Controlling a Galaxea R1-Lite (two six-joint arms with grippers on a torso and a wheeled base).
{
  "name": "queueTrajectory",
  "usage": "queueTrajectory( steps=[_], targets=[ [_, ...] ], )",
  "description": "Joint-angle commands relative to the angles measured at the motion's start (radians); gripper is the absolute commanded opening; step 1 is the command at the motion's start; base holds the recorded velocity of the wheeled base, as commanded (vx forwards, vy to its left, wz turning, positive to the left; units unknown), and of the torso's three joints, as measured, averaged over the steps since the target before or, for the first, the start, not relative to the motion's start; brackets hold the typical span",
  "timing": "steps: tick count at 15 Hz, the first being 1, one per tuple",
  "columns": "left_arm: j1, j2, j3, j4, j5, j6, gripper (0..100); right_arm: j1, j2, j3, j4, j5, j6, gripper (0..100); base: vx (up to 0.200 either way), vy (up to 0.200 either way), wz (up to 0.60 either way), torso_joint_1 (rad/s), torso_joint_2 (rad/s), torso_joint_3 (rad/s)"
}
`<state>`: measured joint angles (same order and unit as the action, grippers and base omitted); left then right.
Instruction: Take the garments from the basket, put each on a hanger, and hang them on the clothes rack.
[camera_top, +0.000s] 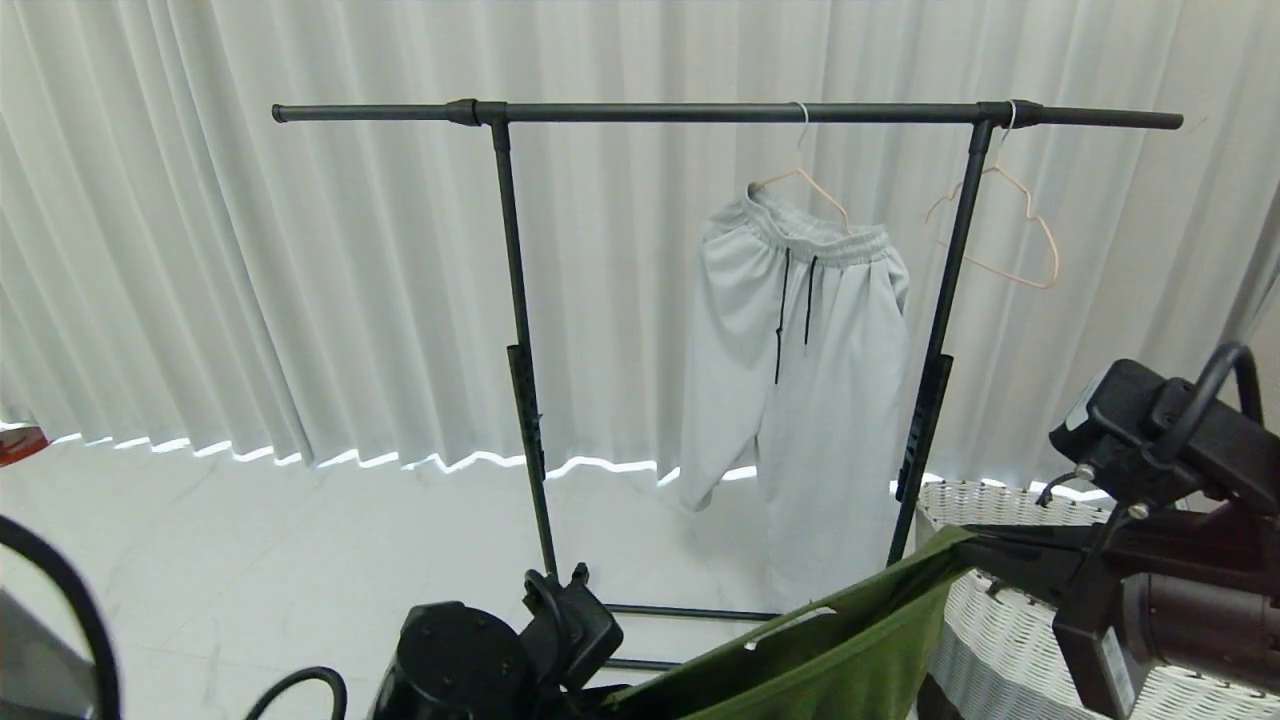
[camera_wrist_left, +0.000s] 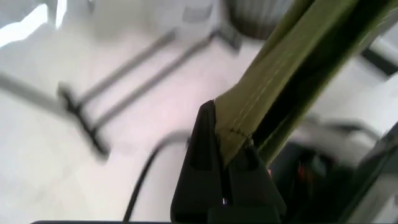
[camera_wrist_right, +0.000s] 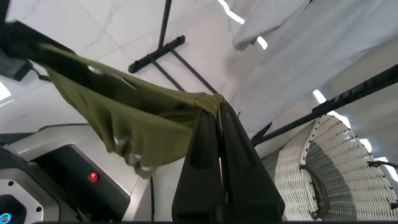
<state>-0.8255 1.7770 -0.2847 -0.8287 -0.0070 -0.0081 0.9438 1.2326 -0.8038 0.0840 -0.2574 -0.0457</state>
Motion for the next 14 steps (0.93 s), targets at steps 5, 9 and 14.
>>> queueTrajectory(
  steps=[5,9,14],
  targets=[
    [0.135,-0.392,-1.004,1.18,0.005,-0.023,0,-0.048,-0.062,-0.069,-0.007,-0.002,-0.002,0,0.0,0.0,0.0,0.0,0.0,0.0],
    [0.117,-0.378,-1.124,1.18,0.127,0.048,0,-0.106,-0.058,-0.255,-0.006,0.003,-0.003,0,0.0,0.0,0.0,0.0,0.0,0.0],
    [0.009,-0.404,-1.137,1.178,0.22,0.039,0,-0.106,-0.076,-0.422,0.069,0.006,-0.016,0,0.0,0.0,0.0,0.0,0.0,0.0]
  ],
)
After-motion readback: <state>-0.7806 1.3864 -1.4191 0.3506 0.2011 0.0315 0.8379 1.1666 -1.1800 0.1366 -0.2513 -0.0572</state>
